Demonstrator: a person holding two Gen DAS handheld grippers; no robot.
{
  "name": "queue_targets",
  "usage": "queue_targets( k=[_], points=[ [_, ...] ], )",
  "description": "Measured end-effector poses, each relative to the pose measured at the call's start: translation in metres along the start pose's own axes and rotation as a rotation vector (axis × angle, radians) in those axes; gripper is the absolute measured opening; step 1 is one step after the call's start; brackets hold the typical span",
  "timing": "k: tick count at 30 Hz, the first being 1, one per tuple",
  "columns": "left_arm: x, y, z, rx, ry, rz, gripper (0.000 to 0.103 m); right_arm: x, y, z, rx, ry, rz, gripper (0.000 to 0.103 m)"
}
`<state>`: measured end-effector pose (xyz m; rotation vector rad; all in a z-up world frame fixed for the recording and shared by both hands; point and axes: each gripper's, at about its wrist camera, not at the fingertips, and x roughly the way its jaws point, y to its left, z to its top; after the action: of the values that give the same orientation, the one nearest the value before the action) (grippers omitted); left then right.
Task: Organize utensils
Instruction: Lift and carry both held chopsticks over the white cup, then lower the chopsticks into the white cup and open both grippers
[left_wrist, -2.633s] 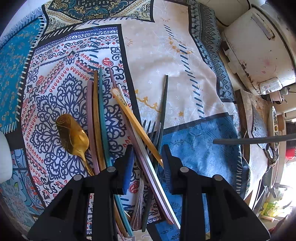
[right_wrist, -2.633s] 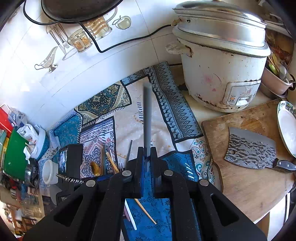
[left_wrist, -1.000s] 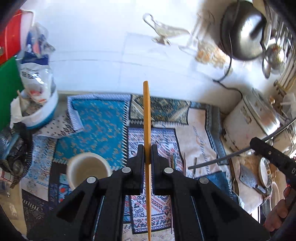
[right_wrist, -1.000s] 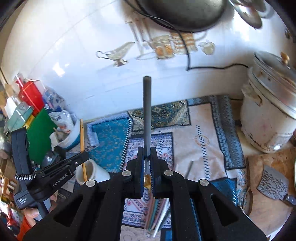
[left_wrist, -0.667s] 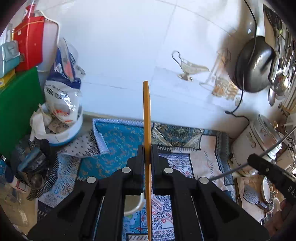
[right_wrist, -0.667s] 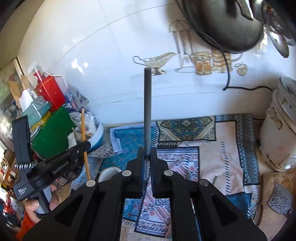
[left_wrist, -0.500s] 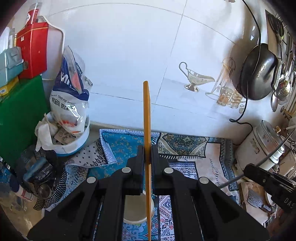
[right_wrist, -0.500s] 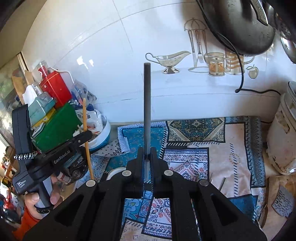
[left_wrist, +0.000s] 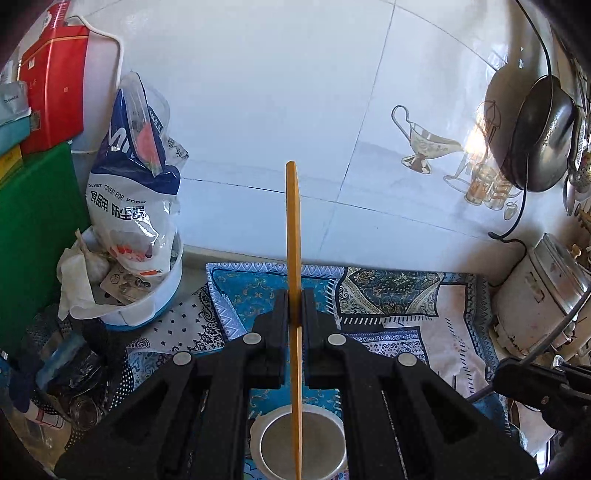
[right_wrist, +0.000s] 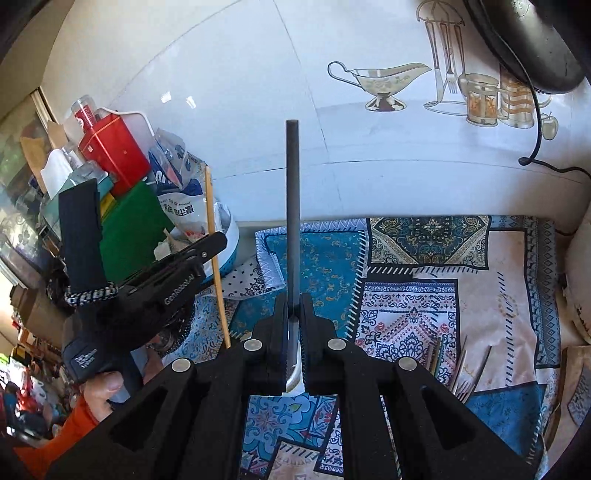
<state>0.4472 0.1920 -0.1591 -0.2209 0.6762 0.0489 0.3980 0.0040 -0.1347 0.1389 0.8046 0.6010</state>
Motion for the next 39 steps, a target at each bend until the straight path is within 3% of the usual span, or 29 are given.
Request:
queue_targets(
  k=[8, 21, 28, 39],
  points=[
    [0.030, 0.014, -0.018, 0.025, -0.008, 0.018, 0.005, 0.035, 0.010, -0.006, 0.011, 0.076, -0.027, 0.005],
    [0.035, 0.020, -0.043, 0.018, 0.177, -0.083, 0.004, 0.084, 0.002, -0.023, 0.034, 0.230, -0.043, 0.006],
    [0.025, 0.016, -0.047, 0.040, 0.231, -0.076, 0.004, 0.088, 0.003, -0.018, 0.019, 0.236, -0.052, 0.006],
    [-0.019, -0.007, -0.039, 0.091, 0.167, -0.052, 0.004, 0.050, 0.005, -0.016, -0.034, 0.173, -0.054, 0.013]
  ],
)
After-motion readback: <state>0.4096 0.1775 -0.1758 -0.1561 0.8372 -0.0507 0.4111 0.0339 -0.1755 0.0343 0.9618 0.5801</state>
